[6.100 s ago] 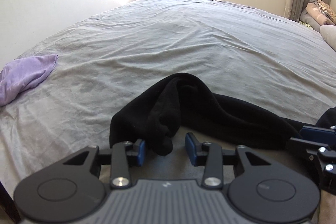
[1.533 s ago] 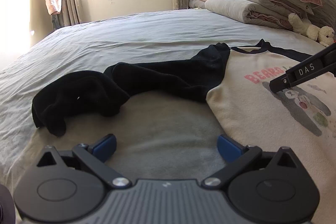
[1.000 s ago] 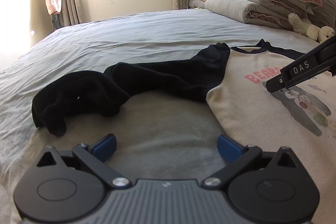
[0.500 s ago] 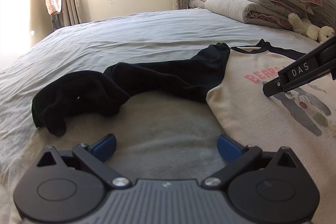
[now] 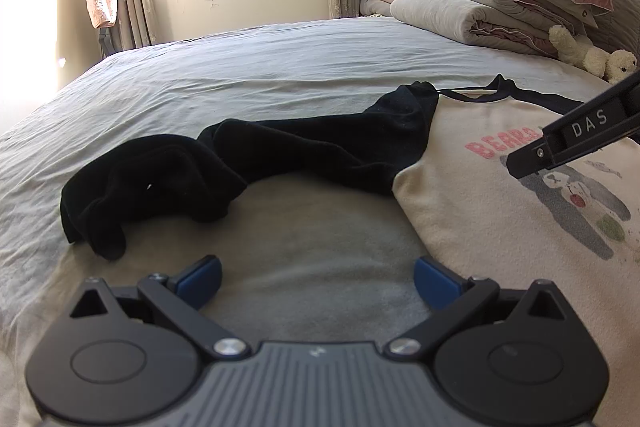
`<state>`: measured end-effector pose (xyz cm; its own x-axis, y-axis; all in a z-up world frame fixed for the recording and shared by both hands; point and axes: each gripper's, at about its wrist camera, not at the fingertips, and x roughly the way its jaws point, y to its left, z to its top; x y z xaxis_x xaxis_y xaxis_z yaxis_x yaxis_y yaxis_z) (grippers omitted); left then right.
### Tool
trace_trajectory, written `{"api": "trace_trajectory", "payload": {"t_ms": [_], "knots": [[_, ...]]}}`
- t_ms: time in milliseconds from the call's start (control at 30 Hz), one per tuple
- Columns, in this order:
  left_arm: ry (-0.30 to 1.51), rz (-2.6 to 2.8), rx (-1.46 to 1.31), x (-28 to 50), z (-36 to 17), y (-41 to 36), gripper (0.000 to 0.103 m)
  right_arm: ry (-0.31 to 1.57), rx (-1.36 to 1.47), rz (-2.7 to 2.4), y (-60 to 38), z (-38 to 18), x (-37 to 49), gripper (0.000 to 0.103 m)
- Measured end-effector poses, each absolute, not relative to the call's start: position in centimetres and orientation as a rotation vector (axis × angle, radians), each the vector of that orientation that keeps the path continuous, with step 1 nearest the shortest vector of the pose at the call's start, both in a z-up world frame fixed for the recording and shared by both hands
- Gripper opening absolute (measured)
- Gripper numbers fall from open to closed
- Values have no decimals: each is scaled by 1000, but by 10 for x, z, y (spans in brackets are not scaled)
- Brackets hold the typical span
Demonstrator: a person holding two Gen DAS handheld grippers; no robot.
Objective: Fold clothes
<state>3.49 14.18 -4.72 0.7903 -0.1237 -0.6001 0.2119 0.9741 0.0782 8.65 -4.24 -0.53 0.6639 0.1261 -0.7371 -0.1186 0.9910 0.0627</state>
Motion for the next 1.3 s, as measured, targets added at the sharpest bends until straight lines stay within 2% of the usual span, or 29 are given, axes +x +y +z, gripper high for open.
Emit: {"api": "trace_trajectory", "payload": {"t_ms": [667,767,1067,1300], "knots": [[642,-180,155,36,-45,141,103,796,38,222,-46,11,92,42],[687,-202,133,41,-37,148,102,792,25,239,-47,13,95,42],[693,-99,-59,50,-4,200,102,795,9,286,-45,9,108,43],[671,-29,-251,65,9,233,96,793,-34,336,-33,10,116,43]]}}
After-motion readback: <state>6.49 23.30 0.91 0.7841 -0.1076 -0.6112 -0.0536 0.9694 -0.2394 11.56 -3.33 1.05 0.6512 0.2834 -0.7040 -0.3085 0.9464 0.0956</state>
